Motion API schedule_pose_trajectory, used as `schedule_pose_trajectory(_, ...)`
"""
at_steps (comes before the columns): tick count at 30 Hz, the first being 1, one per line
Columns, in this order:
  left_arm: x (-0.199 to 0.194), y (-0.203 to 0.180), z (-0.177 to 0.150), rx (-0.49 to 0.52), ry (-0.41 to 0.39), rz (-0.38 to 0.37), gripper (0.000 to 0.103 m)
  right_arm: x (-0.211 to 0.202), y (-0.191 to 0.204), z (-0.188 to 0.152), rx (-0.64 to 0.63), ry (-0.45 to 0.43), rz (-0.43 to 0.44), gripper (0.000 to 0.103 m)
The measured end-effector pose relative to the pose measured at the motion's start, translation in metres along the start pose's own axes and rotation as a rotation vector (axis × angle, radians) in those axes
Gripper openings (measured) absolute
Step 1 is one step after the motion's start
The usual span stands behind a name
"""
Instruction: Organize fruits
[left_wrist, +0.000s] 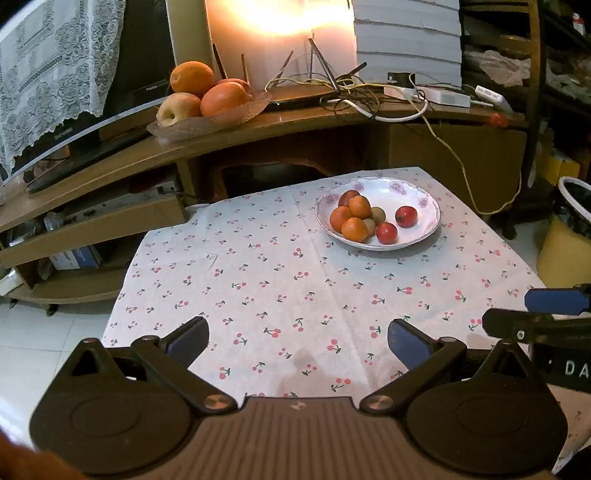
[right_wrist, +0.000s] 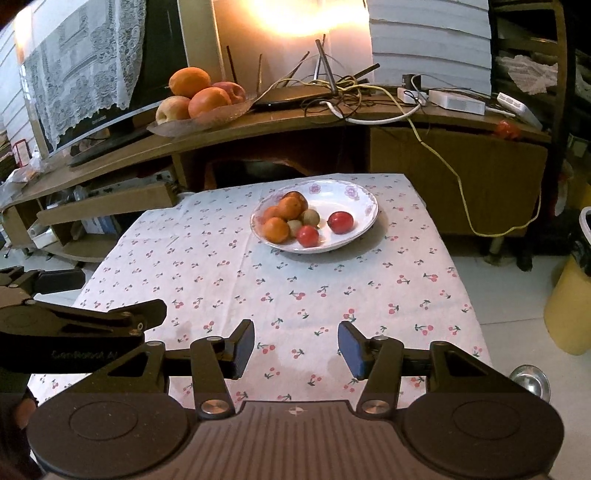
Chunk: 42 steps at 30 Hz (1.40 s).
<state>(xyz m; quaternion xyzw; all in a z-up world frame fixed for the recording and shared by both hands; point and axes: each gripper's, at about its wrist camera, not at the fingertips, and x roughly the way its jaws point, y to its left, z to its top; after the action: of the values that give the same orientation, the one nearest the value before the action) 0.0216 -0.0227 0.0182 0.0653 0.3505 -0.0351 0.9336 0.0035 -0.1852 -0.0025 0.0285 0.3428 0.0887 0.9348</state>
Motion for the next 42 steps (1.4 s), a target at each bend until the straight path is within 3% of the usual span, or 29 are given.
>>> schedule_pose_trajectory(42, -0.003, 0.011, -0.021, -0.001, 0.023, 0.02, 0.103, 0.004, 0.021, -0.013, -0.062, 0.022, 0.037, 0.053)
